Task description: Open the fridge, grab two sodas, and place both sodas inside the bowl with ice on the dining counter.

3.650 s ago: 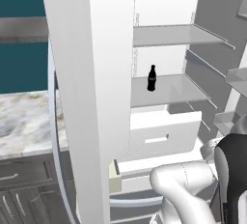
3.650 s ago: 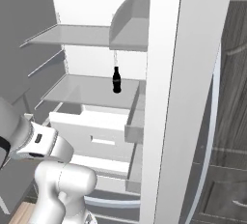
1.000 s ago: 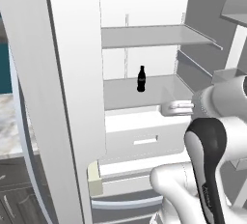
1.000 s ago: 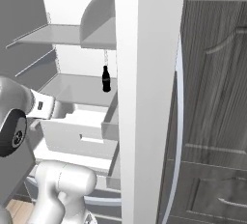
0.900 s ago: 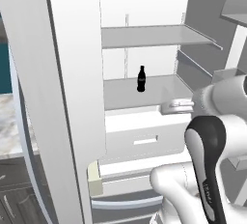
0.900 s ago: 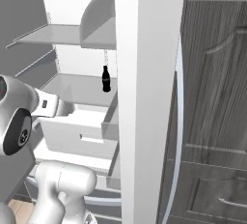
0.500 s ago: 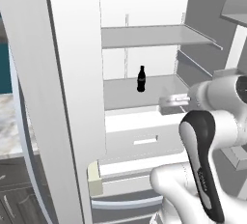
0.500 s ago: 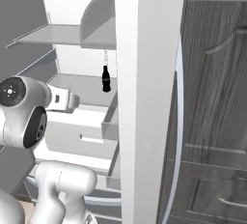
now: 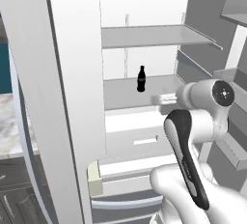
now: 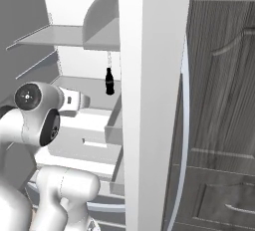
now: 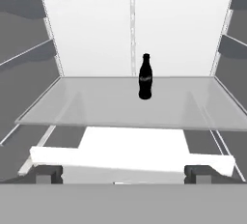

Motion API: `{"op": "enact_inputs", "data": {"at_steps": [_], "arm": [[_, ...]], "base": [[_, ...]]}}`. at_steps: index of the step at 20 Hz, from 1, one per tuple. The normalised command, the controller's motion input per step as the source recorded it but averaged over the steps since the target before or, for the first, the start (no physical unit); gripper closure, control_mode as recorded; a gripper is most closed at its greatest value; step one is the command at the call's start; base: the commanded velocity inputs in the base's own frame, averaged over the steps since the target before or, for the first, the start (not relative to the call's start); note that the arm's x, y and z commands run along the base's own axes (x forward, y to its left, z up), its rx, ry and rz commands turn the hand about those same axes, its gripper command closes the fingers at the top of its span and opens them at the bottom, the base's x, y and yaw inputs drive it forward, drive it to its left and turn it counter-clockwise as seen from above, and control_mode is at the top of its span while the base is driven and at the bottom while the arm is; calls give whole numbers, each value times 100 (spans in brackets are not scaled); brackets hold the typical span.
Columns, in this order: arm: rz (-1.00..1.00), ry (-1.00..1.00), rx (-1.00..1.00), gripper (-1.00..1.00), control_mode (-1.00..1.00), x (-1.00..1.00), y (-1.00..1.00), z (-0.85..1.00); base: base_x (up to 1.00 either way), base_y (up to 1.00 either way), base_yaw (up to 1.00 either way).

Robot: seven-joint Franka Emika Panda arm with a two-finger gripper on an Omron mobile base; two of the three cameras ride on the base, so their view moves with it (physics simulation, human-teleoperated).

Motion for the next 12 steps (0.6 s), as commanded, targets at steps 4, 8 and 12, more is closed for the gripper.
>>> {"op": "enact_inputs", "data": {"at_steps": [4,8,12], "arm": [[-4,-3,0,-100,-100,62,0,-11],[-3,-8,2,-100,-100,48,-2,0],[0,-15,2,-100,-100,19,0,1]], "base": [[0,0,0],[0,0,0],[0,0,0]]}}
